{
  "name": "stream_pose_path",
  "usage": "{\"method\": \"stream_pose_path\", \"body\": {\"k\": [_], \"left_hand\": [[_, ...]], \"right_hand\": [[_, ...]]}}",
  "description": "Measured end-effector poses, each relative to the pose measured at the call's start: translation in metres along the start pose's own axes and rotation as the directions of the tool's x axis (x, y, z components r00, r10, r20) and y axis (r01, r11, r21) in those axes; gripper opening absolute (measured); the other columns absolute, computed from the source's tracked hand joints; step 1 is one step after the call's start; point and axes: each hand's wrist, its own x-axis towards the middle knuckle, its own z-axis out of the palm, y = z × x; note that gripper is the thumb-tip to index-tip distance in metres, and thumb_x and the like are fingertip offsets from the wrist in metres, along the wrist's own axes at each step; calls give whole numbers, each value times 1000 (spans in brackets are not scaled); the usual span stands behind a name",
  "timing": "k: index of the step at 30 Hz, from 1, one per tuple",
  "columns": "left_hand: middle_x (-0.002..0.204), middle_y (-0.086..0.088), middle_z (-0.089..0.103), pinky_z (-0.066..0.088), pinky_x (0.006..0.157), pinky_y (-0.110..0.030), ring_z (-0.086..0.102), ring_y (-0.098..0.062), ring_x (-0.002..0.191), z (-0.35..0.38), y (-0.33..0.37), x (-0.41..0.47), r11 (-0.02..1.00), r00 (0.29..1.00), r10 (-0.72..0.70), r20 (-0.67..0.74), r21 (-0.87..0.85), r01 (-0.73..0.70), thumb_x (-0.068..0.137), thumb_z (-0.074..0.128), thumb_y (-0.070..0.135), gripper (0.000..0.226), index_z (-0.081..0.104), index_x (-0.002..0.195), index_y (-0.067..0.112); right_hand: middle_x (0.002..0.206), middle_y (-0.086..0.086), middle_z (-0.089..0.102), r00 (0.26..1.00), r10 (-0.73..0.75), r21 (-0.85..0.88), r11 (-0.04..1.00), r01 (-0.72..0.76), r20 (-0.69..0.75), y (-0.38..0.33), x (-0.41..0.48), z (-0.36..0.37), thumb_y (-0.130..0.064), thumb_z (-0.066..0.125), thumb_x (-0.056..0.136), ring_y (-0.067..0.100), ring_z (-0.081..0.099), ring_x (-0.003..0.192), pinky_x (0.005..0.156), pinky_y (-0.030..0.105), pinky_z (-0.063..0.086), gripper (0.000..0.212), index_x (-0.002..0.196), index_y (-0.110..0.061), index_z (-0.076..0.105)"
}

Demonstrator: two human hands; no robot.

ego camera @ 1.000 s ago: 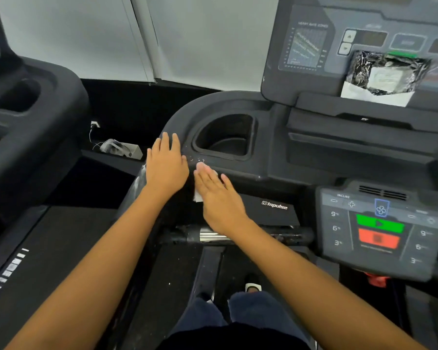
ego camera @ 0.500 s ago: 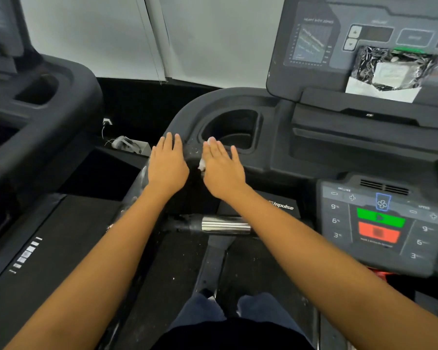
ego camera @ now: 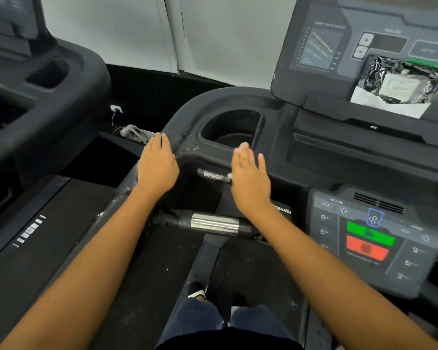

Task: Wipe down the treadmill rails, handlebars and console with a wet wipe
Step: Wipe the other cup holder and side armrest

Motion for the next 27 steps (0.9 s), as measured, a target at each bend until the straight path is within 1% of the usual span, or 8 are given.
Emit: {"method": "stream_pose_path", "body": {"k": [3, 8, 10, 14, 17, 20, 23, 27], "left_hand": [[152, -25, 27, 24, 117, -42, 27, -37, 140, -3, 2, -1, 1000, 1000, -19, -1, -22, 19, 99, 42, 14, 55, 23, 147, -7], [146, -21, 37, 36, 107, -45, 38, -39, 132, -8, 2, 1, 993, 997, -71, 10, -96, 72, 98, 44, 15, 51, 31, 143, -4], [141, -19, 42, 40, 100, -45, 43, -39, 125, -10, 0, 1, 989, 996, -89, 23, -115, 91, 97, 46, 15, 47, 35, 139, -4], [141, -18, 41, 39, 100, -46, 42, -39, 125, -13, -5, 2, 987, 996, -73, 56, -142, 80, 98, 47, 18, 48, 35, 139, -2], [140, -17, 43, 40, 101, -45, 43, -37, 124, -15, -6, 4, 982, 997, -68, 47, -173, 75, 98, 46, 17, 43, 40, 137, -2], [137, -16, 48, 38, 101, -41, 46, -34, 124, -16, -10, 8, 957, 993, -112, 29, -266, 115, 98, 41, 10, 36, 47, 131, -3], [140, -14, 48, 39, 104, -37, 46, -30, 127, -16, -17, 10, 944, 991, -132, 12, -305, 130, 99, 37, 9, 40, 46, 137, 0], [143, -11, 46, 35, 106, -35, 44, -27, 129, -19, -19, 10, 919, 985, -162, 60, -353, 173, 100, 35, 11, 42, 44, 141, 5]], "right_hand": [[158, 24, -9, 998, 56, 1, 998, -56, 21, -1, -11, 0, -21, 40, 100, 32, -3, 149, 118, 46, -6, 72, 151, 2, -5], [160, 21, -5, 970, -237, 122, 966, 229, 56, -63, 49, -1, -20, 36, 100, 30, -2, 149, 121, 45, 0, 67, 152, 2, 1], [161, 18, -4, 953, -286, 113, 955, 275, 97, -73, 81, -2, -25, 33, 101, 26, -2, 149, 120, 50, 2, 66, 152, 1, 0], [161, 14, -9, 969, -144, 137, 984, 118, 201, -66, 133, -13, -25, 27, 101, 23, -7, 149, 116, 59, -5, 64, 152, -1, -4], [160, 19, -3, 987, -71, 175, 984, 45, 144, -80, 127, -11, -29, 28, 102, 28, -2, 149, 117, 54, -1, 66, 151, 3, -1], [159, 25, 3, 993, -114, 251, 962, 108, 10, -105, 78, 7, -23, 34, 100, 33, 4, 148, 120, 45, 6, 66, 150, 7, 3], [158, 26, 1, 970, -244, 321, 919, 230, 5, -104, 59, 9, -12, 39, 97, 33, 4, 148, 122, 40, 5, 66, 150, 6, 3], [158, 22, 10, 993, -119, 462, 882, 93, 26, -91, 115, -9, -6, 46, 96, 32, 17, 145, 119, 43, 19, 66, 150, 5, 11]]}}
